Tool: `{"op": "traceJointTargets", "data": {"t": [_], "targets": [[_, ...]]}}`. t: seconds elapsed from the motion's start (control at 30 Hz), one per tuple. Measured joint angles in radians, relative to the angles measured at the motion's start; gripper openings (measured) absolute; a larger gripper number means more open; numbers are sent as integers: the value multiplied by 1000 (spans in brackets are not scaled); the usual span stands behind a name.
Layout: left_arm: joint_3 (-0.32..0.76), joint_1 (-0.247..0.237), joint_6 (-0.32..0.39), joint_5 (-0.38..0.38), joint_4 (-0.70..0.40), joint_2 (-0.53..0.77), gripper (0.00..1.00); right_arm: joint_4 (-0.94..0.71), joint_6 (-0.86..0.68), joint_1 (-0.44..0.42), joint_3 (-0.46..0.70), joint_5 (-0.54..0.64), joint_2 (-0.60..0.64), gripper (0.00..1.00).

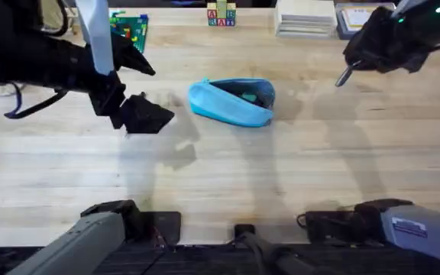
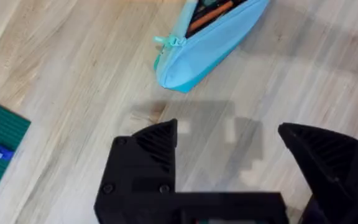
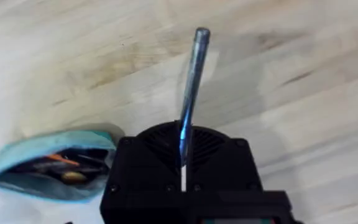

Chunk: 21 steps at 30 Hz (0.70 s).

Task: Unzip the bag, pick up the pens from the table one at a time and place them inside, then zip the bag closed.

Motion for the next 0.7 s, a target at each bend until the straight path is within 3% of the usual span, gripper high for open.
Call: {"op": "traceJointTargets", "data": {"t": [0.4, 0.5, 0.53, 0.7], "targets": [[0, 0, 0, 0, 0, 0, 993, 22, -582, 22, 15, 0, -66, 33], [0, 0, 0, 0, 0, 0, 993, 29, -694, 48, 15, 0, -66, 33], [0, 0, 0, 0, 0, 0, 993, 30, -801, 82, 15, 0, -66, 33], [0, 0, 0, 0, 0, 0, 993, 30, -956, 151, 15, 0, -66, 33]]}}
